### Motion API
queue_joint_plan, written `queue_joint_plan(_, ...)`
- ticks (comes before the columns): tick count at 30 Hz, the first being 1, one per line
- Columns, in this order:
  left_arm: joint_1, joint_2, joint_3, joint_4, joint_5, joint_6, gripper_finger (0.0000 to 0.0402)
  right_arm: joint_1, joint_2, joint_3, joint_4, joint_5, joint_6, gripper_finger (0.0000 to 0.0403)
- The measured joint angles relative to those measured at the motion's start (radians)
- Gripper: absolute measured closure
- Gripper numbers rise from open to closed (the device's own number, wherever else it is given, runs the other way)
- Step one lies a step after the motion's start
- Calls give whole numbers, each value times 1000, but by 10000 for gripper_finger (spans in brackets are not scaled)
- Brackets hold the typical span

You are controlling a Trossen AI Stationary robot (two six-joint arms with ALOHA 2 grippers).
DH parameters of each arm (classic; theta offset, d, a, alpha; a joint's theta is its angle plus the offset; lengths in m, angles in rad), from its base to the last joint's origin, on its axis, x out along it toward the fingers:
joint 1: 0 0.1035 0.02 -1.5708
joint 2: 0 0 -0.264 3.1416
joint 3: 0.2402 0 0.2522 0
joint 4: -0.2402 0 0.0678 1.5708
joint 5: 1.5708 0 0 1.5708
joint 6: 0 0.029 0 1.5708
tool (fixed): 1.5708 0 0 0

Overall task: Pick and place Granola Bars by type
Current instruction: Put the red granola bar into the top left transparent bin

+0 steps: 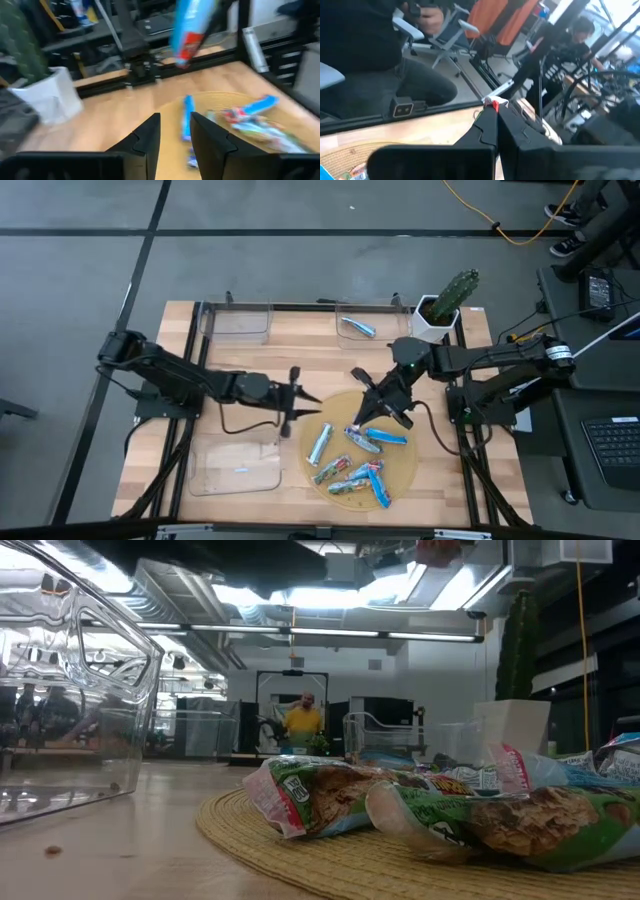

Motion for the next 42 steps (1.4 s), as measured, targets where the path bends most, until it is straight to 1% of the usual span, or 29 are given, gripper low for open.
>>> queue_joint_plan(2, 1, 34, 35, 0, -15, 32, 291, 0, 0, 0, 20, -21, 0, 400)
queue_joint_plan(5, 2, 76, 75, -2, -9, 65, 266, 0, 0, 0, 30, -30, -5, 400)
queue_joint_plan(8, 3, 101, 109, 2, -11, 70, 230, 0, 0, 0, 25, -31, -39, 400)
queue_joint_plan(12, 3, 126, 144, 1, -17, 67, 176, 0, 0, 1, 16, -77, -56, 400)
queue_joint_plan(15, 0, 144, 156, 59, -16, 66, 144, 0, 0, 1, 22, -81, -57, 400)
queue_joint_plan(18, -4, 160, 157, 132, -16, 84, 124, 0, 0, 1, 24, -81, -79, 400)
queue_joint_plan(21, -4, 180, 157, 194, -10, 85, 115, 0, 0, 1, 23, -81, -102, 400)
queue_joint_plan(27, -6, 252, 169, 278, 9, 85, 115, 0, 0, 1, 26, -83, -108, 400)
queue_joint_plan(32, -14, 331, 241, 301, 12, 103, 113, 0, 0, 1, 24, -134, -122, 400)
queue_joint_plan(38, -24, 412, 344, 302, 13, 131, 113, 0, 0, 1, 21, -135, -134, 400)
queue_joint_plan(42, -24, 444, 386, 299, 16, 132, 114, 0, 0, 1, 19, -135, -134, 400)
